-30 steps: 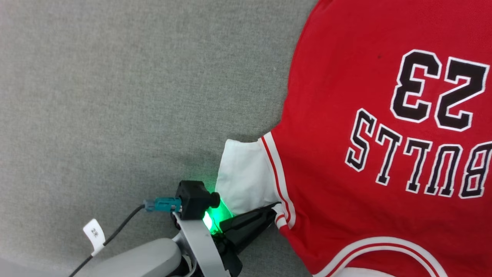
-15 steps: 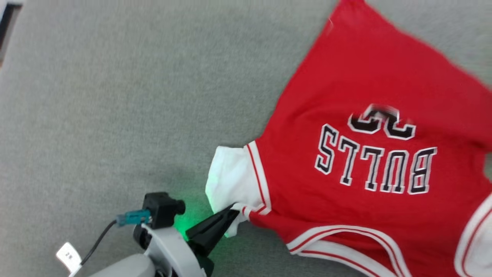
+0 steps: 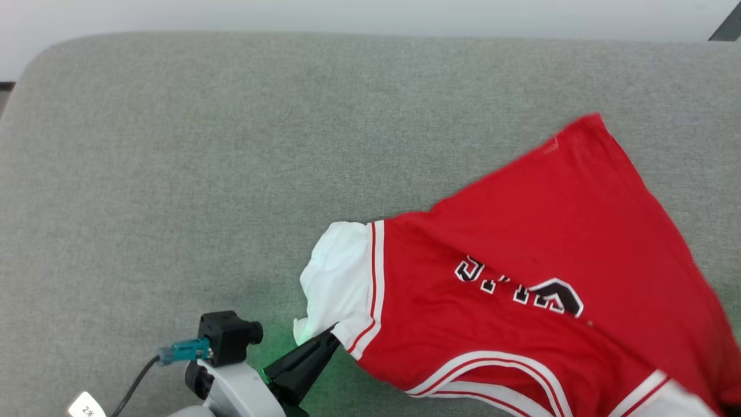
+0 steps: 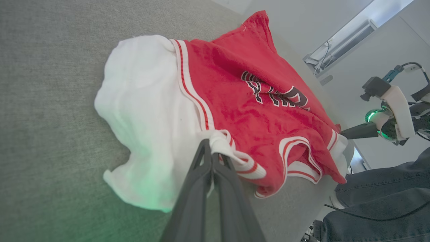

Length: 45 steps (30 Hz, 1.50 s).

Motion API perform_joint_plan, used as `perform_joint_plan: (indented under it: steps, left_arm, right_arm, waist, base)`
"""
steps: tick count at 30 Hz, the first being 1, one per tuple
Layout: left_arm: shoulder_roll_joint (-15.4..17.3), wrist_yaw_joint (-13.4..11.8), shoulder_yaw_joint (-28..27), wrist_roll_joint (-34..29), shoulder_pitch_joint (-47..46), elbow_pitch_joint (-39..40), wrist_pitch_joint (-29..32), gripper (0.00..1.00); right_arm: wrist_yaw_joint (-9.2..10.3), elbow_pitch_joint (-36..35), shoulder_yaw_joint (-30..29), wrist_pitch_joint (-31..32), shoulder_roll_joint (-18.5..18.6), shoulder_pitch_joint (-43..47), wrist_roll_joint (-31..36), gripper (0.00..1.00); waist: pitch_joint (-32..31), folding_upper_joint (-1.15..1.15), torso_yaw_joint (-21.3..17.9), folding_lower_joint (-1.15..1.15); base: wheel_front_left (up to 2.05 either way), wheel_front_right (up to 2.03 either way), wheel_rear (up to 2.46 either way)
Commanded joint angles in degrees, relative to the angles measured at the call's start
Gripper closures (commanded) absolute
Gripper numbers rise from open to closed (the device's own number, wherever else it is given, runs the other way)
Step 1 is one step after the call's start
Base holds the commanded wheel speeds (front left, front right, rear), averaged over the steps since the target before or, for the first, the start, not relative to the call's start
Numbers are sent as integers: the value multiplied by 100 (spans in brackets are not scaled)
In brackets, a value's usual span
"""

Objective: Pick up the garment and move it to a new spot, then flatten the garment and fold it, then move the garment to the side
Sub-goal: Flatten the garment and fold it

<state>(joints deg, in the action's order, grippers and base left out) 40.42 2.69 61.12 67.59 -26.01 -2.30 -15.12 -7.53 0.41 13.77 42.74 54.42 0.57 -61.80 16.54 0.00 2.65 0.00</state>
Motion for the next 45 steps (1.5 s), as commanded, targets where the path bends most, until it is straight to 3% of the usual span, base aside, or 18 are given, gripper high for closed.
perform_joint_plan:
  steps: [1,10,11,12,13,18,24,29,33,38,45]
  left_arm:
    - [18,1,-16,-27,63,14,1,100]
    - [-15,18,-17,-141,-37,-136,14,100]
    - [-18,21,-17,-143,-38,-147,14,100]
    - [-13,19,-25,-141,-36,-154,13,100]
    - [-14,21,-30,-140,-38,-161,13,100]
    - [-57,46,-49,-154,-50,-196,11,100]
    - [-162,76,-81,-211,-31,-224,7,100]
    - [-307,134,-155,-292,-132,-285,4,100]
    - [-439,194,-152,-366,-281,-353,4,100]
    - [-591,286,-143,-425,-480,-446,23,100]
    - [-850,384,-108,-495,-709,-646,13,100]
  right_arm:
    - [9,-71,-52,-15,-127,243,78,100]
    - [9,-572,-337,118,-965,1122,451,100]
    - [9,-624,-390,83,-1007,1127,534,73]
    - [9,-656,-493,20,-1061,1101,639,18]
    - [9,-656,-616,-35,-1127,1072,714,0]
    - [9,-870,-1239,-39,-1189,1170,934,0]
    - [9,-1573,-2388,197,-1065,1249,838,0]
    - [9,-1900,-2811,188,-1028,329,1164,0]
    - [9,-1545,-2164,-125,-1198,-1007,1661,0]
    - [9,-398,-1003,-399,-1450,-2677,2086,0]
    - [9,1166,706,-54,-1178,-3974,2171,0]
  waist:
    - [-62,0,-49,0]
    - [-99,0,-63,0]
    - [-101,0,-75,0]
    - [-95,0,-94,0]
    - [-92,0,-107,0]
    - [-63,0,-112,0]
    - [3,0,-41,0]
    - [120,0,85,0]
    - [266,0,220,0]
    - [462,0,384,0]
    - [700,0,581,0]
  base:
    - [0,0,0]
    - [0,0,0]
    - [0,0,0]
    - [0,0,0]
    - [0,0,0]
    - [0,0,0]
    - [0,0,0]
    - [0,0,0]
    - [0,0,0]
    - [0,0,0]
    - [0,0,0]
